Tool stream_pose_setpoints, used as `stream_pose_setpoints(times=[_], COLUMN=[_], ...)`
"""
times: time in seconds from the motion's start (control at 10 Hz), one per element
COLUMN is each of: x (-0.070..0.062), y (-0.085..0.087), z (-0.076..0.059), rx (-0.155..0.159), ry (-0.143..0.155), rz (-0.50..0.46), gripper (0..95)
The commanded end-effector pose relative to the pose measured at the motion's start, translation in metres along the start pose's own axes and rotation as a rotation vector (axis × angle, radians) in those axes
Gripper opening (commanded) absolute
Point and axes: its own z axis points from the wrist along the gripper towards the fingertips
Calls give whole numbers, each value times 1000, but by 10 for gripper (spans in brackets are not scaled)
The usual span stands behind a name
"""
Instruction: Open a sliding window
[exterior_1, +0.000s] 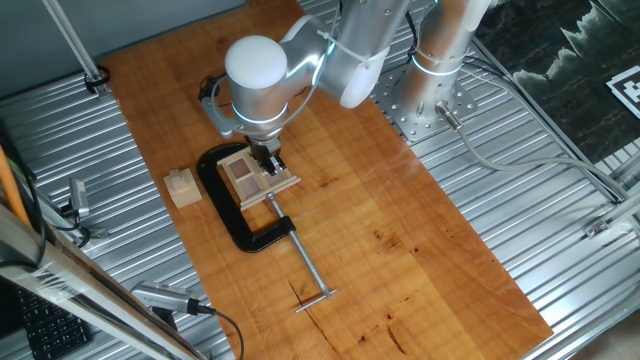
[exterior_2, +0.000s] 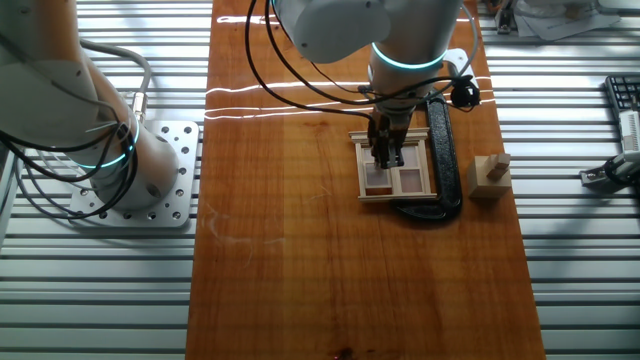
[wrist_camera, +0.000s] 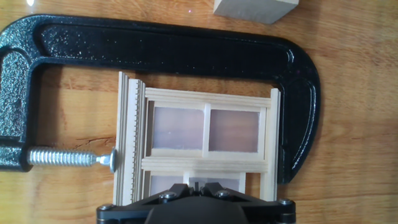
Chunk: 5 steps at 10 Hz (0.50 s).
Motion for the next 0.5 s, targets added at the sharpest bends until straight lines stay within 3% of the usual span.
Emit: stream_pose_setpoints(times=[0.1, 0.5], x=[0, -1], y=[1, 2], z=[1, 1], rx=[0, 2], ry=[3, 5], rz=[3, 9], gripper=[0, 0])
